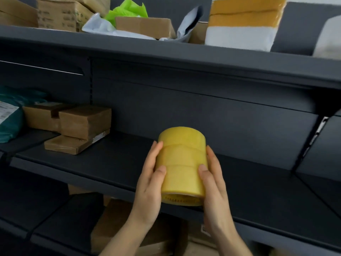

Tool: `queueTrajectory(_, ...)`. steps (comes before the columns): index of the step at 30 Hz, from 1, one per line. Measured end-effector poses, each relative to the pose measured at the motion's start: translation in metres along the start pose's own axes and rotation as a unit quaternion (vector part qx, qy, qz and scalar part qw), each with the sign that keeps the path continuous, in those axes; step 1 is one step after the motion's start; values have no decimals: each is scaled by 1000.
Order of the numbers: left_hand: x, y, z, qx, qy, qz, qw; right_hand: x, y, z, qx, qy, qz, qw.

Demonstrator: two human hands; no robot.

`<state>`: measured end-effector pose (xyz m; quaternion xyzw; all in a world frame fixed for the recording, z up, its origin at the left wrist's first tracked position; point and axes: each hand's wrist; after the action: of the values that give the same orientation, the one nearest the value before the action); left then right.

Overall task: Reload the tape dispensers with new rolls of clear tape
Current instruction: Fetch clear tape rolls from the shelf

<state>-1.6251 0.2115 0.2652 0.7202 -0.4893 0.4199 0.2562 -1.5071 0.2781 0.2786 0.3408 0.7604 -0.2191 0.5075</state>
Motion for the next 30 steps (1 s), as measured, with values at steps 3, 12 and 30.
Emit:
queueTrajectory(3,3,-39,15,-28,-8,8,1000,-9,28,34,33,10,8,999)
queueTrajectory(12,17,-194,82,-145,-9,80,986,-52,134,176,175,17,52,983)
queueTrajectory(30,80,-509,275,-401,28,227,887,-150,303,503,460,-19,151,875)
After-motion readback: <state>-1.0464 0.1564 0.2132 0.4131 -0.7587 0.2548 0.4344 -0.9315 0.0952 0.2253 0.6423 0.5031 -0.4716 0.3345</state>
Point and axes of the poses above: each hand's wrist, its own z-axis away from the middle knuckle, its own y-axis out of the back of the hand, x = y × z, and after that the axes turned 13 degrees about -x, right-handed
